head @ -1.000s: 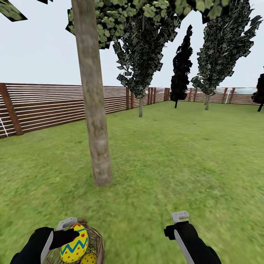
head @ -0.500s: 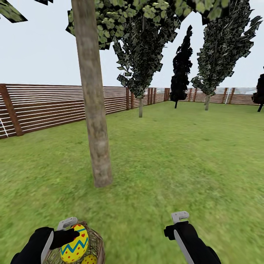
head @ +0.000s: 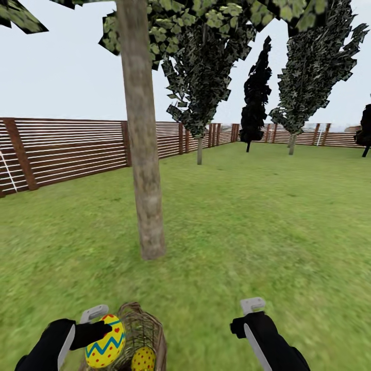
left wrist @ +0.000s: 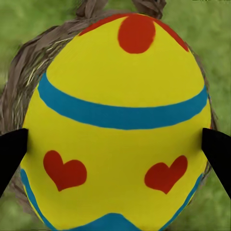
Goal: Take the three Easter eggs out of the wicker basket on the lawn in the garden, then place them on the lawn next to a single tree (choose any tree) so that all three eggs are next to the same tree and none are left in the basket.
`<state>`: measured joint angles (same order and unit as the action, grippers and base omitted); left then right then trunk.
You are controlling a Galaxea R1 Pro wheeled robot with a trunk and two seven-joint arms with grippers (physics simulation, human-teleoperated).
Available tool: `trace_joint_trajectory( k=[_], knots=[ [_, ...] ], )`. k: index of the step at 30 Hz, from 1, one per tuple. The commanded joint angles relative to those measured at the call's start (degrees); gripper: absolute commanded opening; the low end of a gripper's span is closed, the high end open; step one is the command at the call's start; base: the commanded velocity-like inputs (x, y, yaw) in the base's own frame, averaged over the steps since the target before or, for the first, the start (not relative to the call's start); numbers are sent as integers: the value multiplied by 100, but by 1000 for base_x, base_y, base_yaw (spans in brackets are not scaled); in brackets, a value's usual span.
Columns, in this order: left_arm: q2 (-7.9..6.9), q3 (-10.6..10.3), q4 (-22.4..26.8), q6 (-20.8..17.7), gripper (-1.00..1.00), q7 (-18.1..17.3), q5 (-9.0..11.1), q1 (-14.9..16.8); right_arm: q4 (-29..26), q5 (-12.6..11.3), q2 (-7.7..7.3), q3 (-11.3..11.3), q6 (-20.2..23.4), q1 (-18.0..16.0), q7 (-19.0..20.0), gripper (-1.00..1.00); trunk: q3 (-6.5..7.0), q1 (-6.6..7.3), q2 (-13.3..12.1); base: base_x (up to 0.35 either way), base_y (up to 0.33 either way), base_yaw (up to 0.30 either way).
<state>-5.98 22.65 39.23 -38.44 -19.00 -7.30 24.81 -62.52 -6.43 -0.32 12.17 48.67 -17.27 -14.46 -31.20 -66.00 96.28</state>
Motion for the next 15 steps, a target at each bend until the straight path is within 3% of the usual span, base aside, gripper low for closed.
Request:
trace_joint_trajectory(
  k=[1,6,15],
  knots=[
    [2,28,5,-15,-100,-52,-61,6,-6,-60,-3,13,19,-4,-57,100,-6,2,4,-199,292,0],
    [-8,46,16,-6,-100,-59,-61,4,46,-60,-2,186,19,-4,-57,100,-6,2,4,-199,292,0],
    [-30,56,136,-14,-100,-86,-48,2,89,-60,5,198,2,-4,-57,100,-6,2,4,-197,292,0]
  ],
)
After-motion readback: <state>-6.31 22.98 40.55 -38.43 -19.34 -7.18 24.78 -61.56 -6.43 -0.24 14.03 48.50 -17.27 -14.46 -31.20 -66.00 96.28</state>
